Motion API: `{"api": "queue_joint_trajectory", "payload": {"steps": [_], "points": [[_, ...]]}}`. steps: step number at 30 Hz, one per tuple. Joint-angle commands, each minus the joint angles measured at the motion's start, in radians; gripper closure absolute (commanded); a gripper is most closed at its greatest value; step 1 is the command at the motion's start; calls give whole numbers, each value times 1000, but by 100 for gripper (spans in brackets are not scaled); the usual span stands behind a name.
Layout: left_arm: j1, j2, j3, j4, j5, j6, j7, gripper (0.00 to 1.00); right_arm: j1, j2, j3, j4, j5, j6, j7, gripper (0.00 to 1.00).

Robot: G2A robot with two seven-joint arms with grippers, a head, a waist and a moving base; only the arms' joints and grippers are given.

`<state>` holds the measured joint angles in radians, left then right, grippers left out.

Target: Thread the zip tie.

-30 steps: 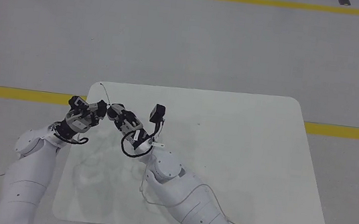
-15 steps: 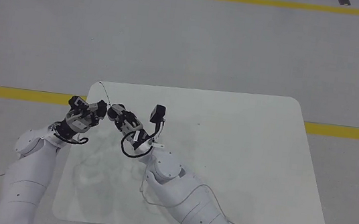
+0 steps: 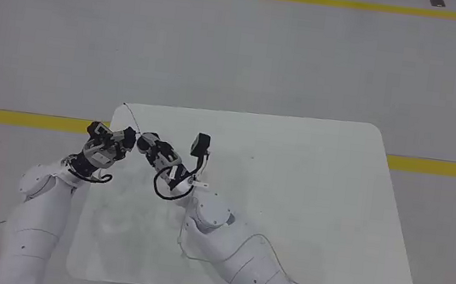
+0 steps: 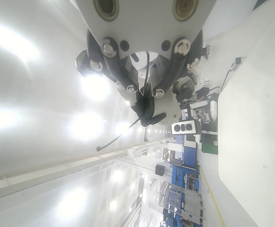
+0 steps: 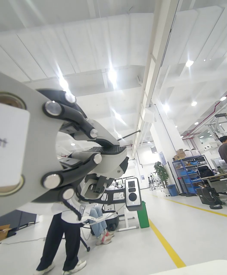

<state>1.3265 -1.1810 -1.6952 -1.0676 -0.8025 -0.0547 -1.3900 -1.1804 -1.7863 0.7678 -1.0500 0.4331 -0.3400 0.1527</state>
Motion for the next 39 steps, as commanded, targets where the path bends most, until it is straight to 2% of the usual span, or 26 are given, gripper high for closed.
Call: {"api": "queue_joint_trajectory", "payload": {"steps": [1, 3, 8, 16, 23, 26, 39], "points": [[0, 0, 0, 0, 0, 0, 0, 100, -2, 1, 1, -4, -4, 0, 1, 84], [0, 0, 0, 0, 0, 0, 0, 100, -3, 1, 2, -8, -9, 0, 2, 81], [0, 0, 0, 0, 0, 0, 0, 100, -5, 2, 4, -13, -18, 0, 3, 82], [0, 0, 0, 0, 0, 0, 0, 100, -7, 3, 1, -21, -33, 0, 1, 94], [0, 0, 0, 0, 0, 0, 0, 100, -7, 3, -2, -23, -40, 0, -1, 95], [0, 0, 0, 0, 0, 0, 0, 100, -6, 3, -3, -22, -43, 0, -2, 100], [0, 0, 0, 0, 0, 0, 0, 100, -3, 3, -7, -9, -59, 0, -24, 100]]}}
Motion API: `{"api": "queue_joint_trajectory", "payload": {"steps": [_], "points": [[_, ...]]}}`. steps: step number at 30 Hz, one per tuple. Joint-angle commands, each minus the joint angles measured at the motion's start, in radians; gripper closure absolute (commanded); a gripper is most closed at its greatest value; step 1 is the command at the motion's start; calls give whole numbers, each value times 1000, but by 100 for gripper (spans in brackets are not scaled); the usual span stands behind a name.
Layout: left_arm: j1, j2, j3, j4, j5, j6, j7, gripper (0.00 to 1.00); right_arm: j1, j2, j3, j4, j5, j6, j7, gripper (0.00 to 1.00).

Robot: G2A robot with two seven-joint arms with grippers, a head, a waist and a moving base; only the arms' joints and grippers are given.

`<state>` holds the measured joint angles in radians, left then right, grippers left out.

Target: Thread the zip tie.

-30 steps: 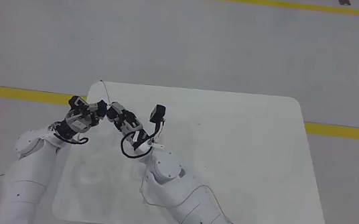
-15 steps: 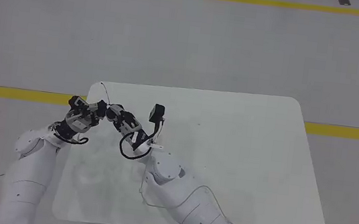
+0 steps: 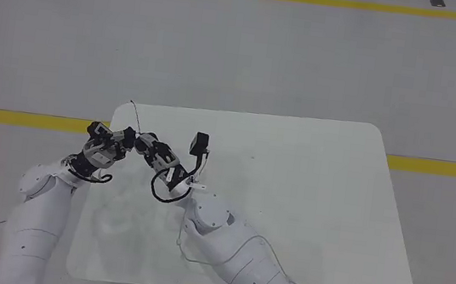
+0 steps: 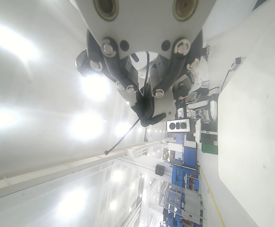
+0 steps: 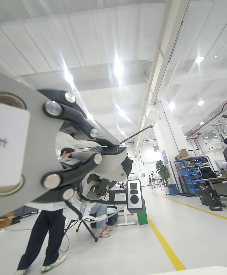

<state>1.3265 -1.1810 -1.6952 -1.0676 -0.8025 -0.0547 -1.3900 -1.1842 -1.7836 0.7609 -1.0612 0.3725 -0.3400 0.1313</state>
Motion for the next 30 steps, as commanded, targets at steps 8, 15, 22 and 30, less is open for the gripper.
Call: {"api": "queue_joint_trajectory", "payload": {"steps": [8, 15, 22, 30], "points": [[0, 0, 0, 0, 0, 0, 0, 100, 11, -3, -8, 30, -15, 0, -29, 100], [0, 0, 0, 0, 0, 0, 0, 100, 23, -7, -19, 59, -23, 0, -48, 100], [0, 0, 0, 0, 0, 0, 0, 100, 42, -13, -30, 111, -18, 10, -91, 100], [0, 0, 0, 0, 0, 0, 0, 100, 57, -18, -38, 143, 3, 54, -117, 100]]}}
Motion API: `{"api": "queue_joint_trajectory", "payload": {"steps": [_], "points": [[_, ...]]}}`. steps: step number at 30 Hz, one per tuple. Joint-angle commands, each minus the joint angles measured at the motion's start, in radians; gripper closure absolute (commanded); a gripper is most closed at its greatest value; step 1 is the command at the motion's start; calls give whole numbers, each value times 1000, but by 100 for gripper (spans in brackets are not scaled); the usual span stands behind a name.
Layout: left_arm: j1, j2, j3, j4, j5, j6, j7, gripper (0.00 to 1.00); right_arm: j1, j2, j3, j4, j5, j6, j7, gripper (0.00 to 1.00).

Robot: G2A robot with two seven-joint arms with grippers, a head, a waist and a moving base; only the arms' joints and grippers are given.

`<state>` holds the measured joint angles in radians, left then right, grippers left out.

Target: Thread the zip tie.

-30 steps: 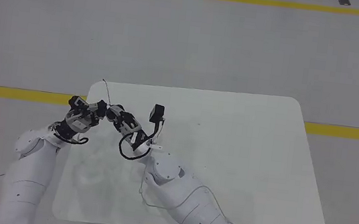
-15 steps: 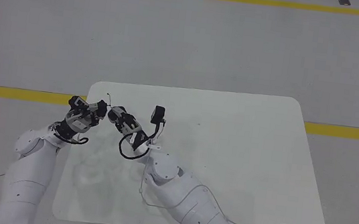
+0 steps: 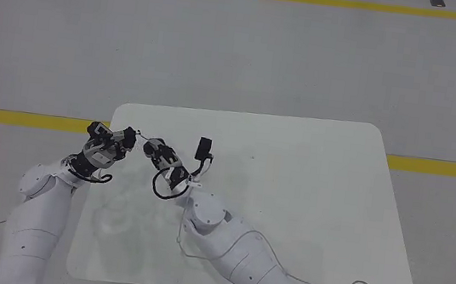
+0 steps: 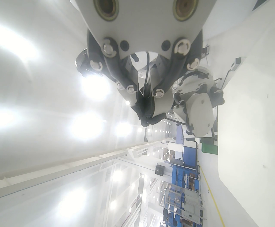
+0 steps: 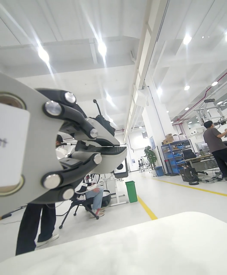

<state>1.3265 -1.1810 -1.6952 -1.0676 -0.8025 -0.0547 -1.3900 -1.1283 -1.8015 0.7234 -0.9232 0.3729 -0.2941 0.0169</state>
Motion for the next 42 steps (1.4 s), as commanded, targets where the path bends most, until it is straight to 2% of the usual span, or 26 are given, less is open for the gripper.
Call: {"api": "queue_joint_trajectory", "payload": {"steps": [1, 10, 20, 23, 24, 25, 30, 32, 34, 36, 37, 42], "points": [[0, 0, 0, 0, 0, 0, 0, 100, 3, -1, -2, 6, 6, 14, -4, 100], [0, 0, 0, 0, 0, 0, 0, 100, 19, -7, -13, 38, 36, 70, -14, 100], [0, 0, 0, 0, 0, 0, 0, 100, 30, -10, -21, 59, 54, 91, -20, 100], [0, 0, 0, 0, 0, 0, 0, 100, 29, -11, -14, 62, 63, 87, -53, 100], [0, 0, 0, 0, 0, 0, 0, 100, 29, -11, -10, 63, 64, 82, -67, 70], [0, 0, 0, 0, 0, 0, 0, 100, 27, -11, -7, 62, 64, 79, -77, 0], [0, 0, 0, 0, 0, 0, 0, 100, 8, 2, 49, 36, 64, 18, -86, 0], [0, 0, 0, 0, 0, 0, 0, 100, -8, 13, 83, 6, 82, -11, -42, 0], [0, 0, 0, 0, 0, 0, 0, 100, -32, 31, 128, -45, 102, -40, 50, 0], [0, 0, 0, 0, 0, 0, 0, 100, -60, 47, 173, -109, 128, -46, 125, 0], [0, 0, 0, 0, 0, 0, 0, 100, -80, 59, 198, -160, 137, -46, 197, 0], [0, 0, 0, 0, 0, 0, 0, 100, -80, 59, 198, -160, 137, -46, 197, 0]]}}
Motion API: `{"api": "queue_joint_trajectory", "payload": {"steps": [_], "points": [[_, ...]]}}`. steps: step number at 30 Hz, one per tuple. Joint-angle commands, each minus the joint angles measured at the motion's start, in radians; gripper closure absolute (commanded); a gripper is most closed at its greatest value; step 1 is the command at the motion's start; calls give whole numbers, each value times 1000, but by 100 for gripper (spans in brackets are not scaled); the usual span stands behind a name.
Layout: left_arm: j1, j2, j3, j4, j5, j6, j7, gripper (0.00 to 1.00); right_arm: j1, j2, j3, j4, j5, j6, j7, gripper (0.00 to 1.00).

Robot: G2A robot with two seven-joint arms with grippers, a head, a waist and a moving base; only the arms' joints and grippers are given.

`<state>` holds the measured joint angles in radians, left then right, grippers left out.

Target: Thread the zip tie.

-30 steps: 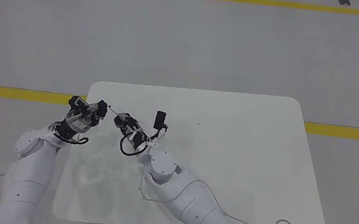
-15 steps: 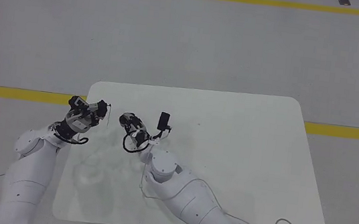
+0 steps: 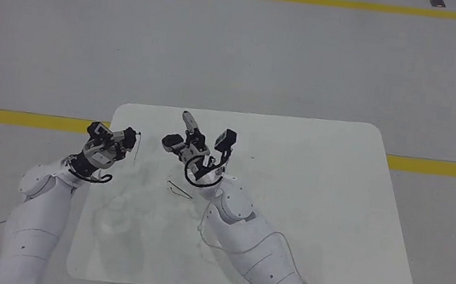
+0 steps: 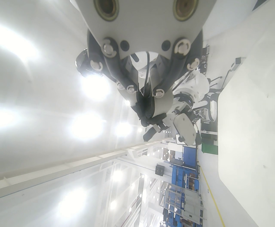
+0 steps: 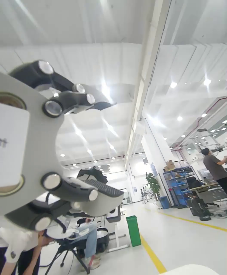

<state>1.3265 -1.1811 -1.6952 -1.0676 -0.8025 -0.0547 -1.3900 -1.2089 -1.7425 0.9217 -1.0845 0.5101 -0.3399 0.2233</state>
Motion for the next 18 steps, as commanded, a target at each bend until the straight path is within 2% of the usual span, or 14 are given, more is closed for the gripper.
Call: {"api": "queue_joint_trajectory", "payload": {"steps": [1, 7, 11, 15, 18], "points": [[0, 0, 0, 0, 0, 0, 0, 100, 0, 0, 0, 1, 0, 0, -10, 0], [0, 0, 0, 0, 0, 0, 0, 100, 0, 0, 0, 1, 0, 0, -10, 0], [0, 0, 0, 0, 0, 0, 0, 100, -31, 17, 58, -82, -56, 0, -18, 0], [0, 0, 0, 0, 0, 0, 0, 100, -97, 45, 136, -203, -173, 0, -3, 0], [0, 0, 0, 0, 0, 0, 0, 100, -136, 60, 179, -263, -212, 0, 26, 0]]}}
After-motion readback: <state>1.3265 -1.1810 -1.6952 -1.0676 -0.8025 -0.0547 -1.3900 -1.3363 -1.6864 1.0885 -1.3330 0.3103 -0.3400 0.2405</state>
